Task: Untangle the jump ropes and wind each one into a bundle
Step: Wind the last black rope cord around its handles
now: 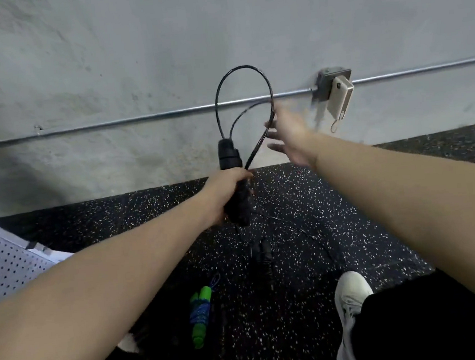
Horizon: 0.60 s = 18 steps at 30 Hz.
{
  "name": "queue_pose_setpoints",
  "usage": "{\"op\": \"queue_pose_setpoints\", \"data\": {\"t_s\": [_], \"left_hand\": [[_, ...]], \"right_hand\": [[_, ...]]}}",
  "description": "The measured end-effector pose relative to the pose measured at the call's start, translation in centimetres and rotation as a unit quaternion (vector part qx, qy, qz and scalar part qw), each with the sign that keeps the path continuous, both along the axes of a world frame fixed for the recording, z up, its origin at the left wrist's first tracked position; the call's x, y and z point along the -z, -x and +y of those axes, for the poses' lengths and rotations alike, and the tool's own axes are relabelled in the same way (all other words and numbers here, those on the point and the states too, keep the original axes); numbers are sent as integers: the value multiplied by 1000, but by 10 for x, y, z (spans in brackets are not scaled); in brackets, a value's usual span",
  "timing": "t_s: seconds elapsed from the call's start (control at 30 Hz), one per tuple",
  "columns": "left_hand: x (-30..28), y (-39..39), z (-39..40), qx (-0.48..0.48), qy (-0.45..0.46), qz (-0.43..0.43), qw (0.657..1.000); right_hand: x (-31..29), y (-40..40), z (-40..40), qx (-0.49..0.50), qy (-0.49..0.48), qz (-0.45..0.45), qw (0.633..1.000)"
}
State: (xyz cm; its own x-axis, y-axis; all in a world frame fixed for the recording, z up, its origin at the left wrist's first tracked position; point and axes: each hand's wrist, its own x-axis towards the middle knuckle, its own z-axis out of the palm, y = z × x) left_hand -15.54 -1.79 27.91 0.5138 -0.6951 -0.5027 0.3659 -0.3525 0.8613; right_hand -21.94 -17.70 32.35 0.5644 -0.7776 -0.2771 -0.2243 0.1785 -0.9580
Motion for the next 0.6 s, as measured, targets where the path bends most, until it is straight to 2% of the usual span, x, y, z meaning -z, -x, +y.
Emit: {"op": "queue_pose_setpoints", "data": {"t_s": [0.07, 0.13, 0.23, 0.3, 0.4, 0.43, 0.53, 0.6], "left_hand": [[12, -23, 1, -35, -4, -17, 999], [23, -43, -1, -70, 4, -19, 997], [41, -71, -11, -152, 13, 8, 988], [55, -88, -19, -190, 9, 27, 981], [82, -103, -24, -191, -23, 37, 981], [92, -107, -26, -191, -31, 40, 980], [116, -112, -31, -196, -36, 52, 978], [129, -112, -37, -196, -38, 67, 978]], "right_hand": [[49, 13, -11, -20, 41, 88, 995], [96, 31, -11, -48, 55, 108, 991], [152, 62, 7, -56, 203, 146, 967], [184, 80, 30, -160, 297, 169, 926], [234, 88, 57, -310, 403, 224, 831], [249, 85, 59, -324, 409, 258, 813], [277, 75, 57, -297, 376, 379, 791], [286, 72, 56, -298, 366, 404, 784]]}}
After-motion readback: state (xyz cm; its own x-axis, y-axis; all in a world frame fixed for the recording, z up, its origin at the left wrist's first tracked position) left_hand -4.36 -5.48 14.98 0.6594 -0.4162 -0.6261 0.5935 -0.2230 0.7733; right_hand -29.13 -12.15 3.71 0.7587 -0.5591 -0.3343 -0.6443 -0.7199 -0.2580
